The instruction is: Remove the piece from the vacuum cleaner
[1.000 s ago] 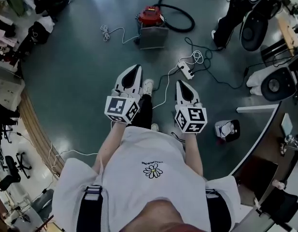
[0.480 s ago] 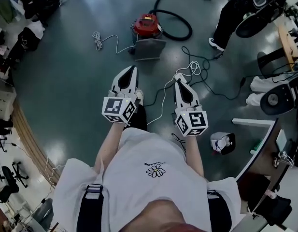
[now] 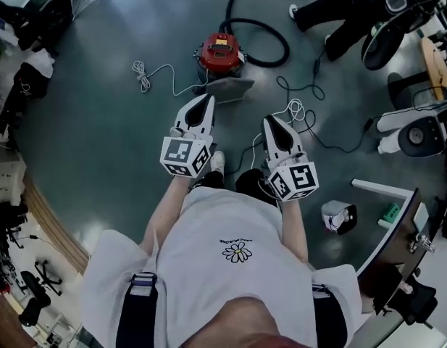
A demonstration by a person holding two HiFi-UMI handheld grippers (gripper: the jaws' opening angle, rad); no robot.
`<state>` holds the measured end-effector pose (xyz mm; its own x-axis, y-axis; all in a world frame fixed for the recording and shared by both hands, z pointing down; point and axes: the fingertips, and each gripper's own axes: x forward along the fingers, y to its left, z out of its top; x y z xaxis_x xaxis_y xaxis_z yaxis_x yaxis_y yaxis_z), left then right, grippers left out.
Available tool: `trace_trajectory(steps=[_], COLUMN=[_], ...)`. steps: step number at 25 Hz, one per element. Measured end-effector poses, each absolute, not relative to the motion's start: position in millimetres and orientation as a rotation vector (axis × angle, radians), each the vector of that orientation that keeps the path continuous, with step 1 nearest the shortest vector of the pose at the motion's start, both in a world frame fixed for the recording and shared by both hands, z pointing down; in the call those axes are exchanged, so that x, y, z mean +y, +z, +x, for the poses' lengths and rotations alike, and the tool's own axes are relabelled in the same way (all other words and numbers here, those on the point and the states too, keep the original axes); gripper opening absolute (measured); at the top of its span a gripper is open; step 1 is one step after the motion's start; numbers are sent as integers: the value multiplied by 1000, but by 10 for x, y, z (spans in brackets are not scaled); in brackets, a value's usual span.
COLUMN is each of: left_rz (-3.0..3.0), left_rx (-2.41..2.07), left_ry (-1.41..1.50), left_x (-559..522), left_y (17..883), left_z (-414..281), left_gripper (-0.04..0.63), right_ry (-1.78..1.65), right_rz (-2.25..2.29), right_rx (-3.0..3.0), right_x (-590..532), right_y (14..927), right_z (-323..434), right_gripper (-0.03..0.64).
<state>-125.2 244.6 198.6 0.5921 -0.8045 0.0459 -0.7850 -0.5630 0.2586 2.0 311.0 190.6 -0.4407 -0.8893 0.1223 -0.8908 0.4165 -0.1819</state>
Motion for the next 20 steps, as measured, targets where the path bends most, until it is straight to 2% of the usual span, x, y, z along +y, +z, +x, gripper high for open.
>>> trace_trajectory(steps=[1,3,5,14,20], left_rz=[2562,2552,2538,2502,2504], left_rx=[-1304,-1303,-1313,-1419,-1440], left_ry=[-118,-111,-96,-64,66], left_x=[2350,2218,2060,1308,584], left_y=[1989,2031,2086,2147,2317], left_z=[-1262,-1299,-1338,-1419,-1245], left_gripper=[3,2,2,2,2], right_ry=[313,282,285,380,357], right_rz=[1636,1588,1563,1388,1321], right_rx=[-2627,-2604,-2596,-2635,-2598], right_x=[3017,2869,2691,1742,987], right_y=[1895,1932,1992,2301,2454], right_z=[-11,-80,-118,-125,100], right_gripper=[13,100,138,143,143])
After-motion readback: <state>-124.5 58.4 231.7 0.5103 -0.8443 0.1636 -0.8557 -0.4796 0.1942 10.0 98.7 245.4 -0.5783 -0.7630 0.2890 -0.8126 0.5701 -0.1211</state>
